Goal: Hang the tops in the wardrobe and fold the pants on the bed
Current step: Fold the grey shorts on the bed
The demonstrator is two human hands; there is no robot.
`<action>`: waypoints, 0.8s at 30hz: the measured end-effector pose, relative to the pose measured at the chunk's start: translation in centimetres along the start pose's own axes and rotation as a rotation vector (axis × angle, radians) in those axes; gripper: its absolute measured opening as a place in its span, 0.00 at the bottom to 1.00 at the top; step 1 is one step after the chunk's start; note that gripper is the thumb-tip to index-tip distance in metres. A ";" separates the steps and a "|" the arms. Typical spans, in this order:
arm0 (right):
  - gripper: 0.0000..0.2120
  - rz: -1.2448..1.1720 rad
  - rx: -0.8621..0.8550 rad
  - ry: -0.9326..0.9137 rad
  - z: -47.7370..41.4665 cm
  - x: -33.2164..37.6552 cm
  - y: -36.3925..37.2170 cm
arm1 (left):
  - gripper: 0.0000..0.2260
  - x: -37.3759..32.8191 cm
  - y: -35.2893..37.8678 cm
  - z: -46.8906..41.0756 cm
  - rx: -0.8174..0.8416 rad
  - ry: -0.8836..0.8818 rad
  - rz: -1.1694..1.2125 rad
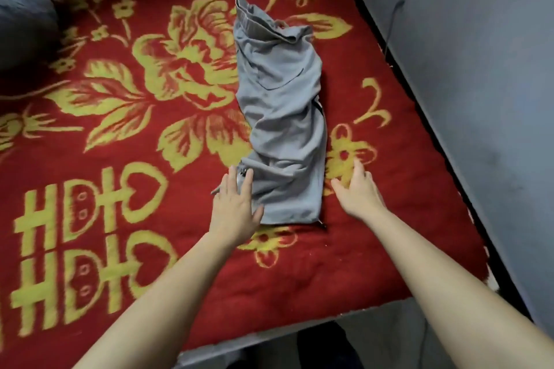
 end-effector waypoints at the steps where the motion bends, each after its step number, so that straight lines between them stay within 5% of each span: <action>1: 0.38 -0.042 0.030 0.024 -2.0 -0.7 2.0 | 0.36 0.0 1.9 -1.6 0.010 0.014 -0.022; 6: 0.37 -0.265 0.174 0.056 -9.0 -2.1 11.9 | 0.38 1.4 9.7 -7.9 0.048 0.064 -0.175; 9: 0.21 -0.373 0.152 0.081 -10.7 -3.4 15.8 | 0.31 3.1 13.9 -9.8 0.127 -0.009 -0.126; 13: 0.12 -0.434 -0.001 0.095 -11.2 -4.6 16.8 | 0.18 2.4 13.7 -10.8 -0.027 0.025 -0.120; 20: 0.30 -0.465 0.020 -0.033 -7.8 -3.2 15.1 | 0.22 1.6 11.8 -6.1 -0.102 0.095 -0.018; 24: 0.26 -0.323 0.183 -0.184 -2.4 -0.1 17.8 | 0.21 5.5 11.1 -0.7 -0.130 0.082 -0.074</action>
Point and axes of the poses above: each hand's wrist, its own z-axis away from the middle knuckle, its own y-axis out of the palm, x = y × z, the point moved 10 cm from there along -z, towards the middle knuckle, and after that the axes turned 5 degrees about z, right-handed, at the moved point
